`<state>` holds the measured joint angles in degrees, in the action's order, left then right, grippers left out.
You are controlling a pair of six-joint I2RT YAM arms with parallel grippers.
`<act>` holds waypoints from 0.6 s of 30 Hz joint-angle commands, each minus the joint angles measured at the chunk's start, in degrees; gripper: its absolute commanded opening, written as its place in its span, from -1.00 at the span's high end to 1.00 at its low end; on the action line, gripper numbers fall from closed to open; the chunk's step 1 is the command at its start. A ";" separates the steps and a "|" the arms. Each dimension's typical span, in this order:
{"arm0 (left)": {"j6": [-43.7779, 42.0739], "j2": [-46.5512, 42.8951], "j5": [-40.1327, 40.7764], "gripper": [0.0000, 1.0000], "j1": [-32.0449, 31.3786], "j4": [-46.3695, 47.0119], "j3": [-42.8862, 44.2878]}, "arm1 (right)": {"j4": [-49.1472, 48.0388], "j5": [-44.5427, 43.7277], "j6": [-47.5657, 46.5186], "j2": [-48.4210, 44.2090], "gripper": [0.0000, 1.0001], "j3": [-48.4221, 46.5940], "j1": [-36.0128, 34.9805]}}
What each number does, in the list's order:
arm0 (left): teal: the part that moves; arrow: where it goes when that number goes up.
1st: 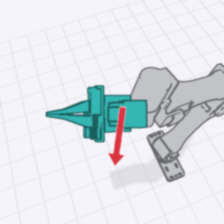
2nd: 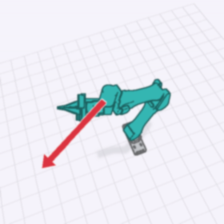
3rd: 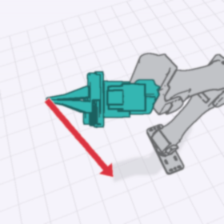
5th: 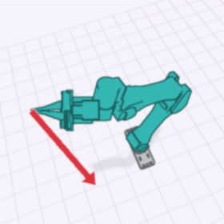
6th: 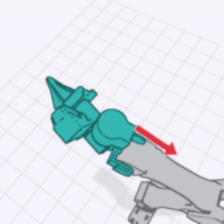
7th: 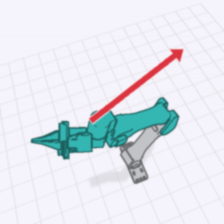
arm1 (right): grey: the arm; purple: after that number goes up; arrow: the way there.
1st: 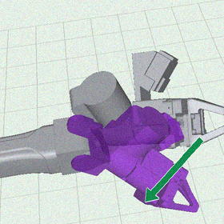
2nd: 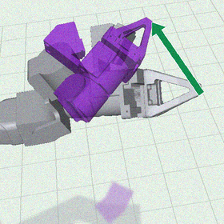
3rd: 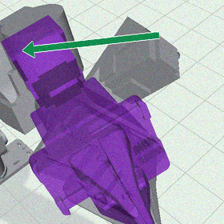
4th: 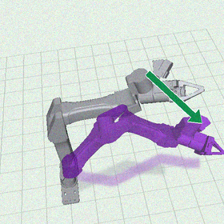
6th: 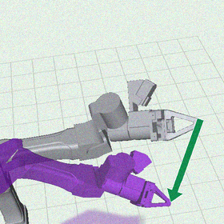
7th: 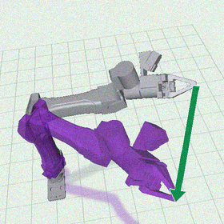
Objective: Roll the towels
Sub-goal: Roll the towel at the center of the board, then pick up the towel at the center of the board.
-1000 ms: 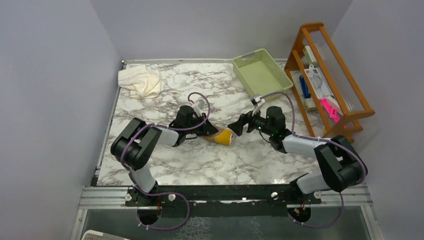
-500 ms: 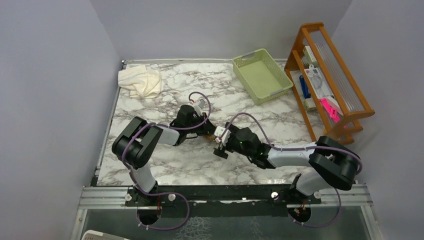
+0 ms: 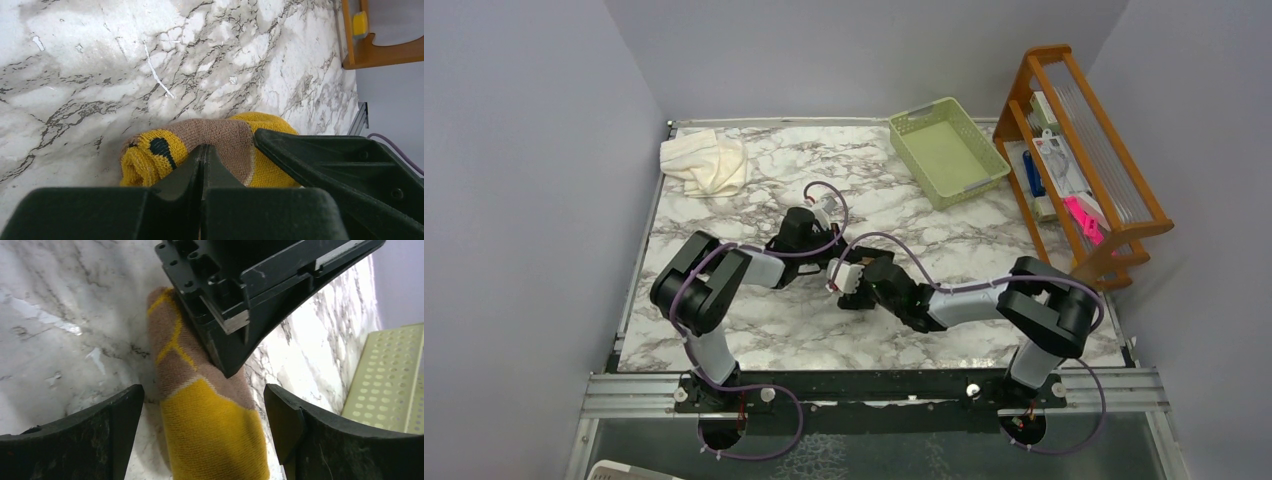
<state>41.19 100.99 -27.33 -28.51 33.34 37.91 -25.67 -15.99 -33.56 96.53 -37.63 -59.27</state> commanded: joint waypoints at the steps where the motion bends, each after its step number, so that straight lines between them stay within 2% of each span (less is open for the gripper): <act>1: -3.82 3.52 4.90 1.00 0.39 -8.29 -0.61 | 0.67 -7.26 -2.44 3.13 -0.81 -0.75 -0.23; 5: -3.92 4.79 3.69 1.00 0.39 -8.64 0.17 | 3.81 -10.06 -2.18 6.75 -0.52 -3.07 -0.28; 13: -4.16 1.82 5.19 1.00 1.31 -11.63 1.33 | 12.60 -9.50 1.12 10.44 0.56 -6.98 -0.17; 18: -1.63 -2.56 4.92 1.00 6.48 -15.54 3.12 | 16.25 -8.32 4.79 8.50 0.97 -7.74 -0.22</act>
<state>40.14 101.21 -26.35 -26.98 28.84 40.82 -20.01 -24.51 -33.30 104.75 -45.89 -60.05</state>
